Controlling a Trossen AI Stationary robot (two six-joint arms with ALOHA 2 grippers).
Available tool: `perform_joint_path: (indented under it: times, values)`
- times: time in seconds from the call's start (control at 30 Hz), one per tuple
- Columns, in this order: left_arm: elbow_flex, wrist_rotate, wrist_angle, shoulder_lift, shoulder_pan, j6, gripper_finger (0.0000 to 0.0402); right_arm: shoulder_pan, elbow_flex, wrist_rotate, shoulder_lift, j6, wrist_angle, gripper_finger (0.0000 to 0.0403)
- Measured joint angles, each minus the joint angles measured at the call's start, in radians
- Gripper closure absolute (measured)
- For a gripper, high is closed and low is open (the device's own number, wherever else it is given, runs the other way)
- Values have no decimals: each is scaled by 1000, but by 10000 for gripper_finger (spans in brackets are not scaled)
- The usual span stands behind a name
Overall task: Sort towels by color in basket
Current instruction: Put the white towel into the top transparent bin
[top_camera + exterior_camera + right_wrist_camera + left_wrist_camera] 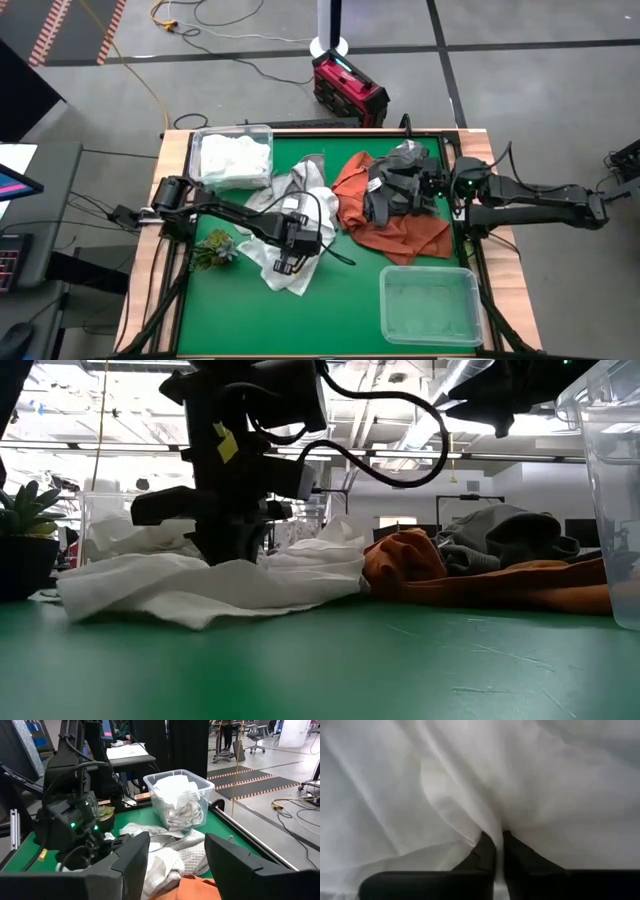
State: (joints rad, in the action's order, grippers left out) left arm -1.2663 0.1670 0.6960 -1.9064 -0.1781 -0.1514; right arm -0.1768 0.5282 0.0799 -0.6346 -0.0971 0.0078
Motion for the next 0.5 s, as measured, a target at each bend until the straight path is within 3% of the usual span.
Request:
perform_joint_path:
  times: [0.33, 0.5]
  values:
    - [-80, 144, 85, 166, 29, -1, 399, -1, 0, 0, 0, 0, 2, 180]
    - [-120, 309, 70, 341, 56, 12, 400, -1, 0, 0, 0, 1, 3, 180]
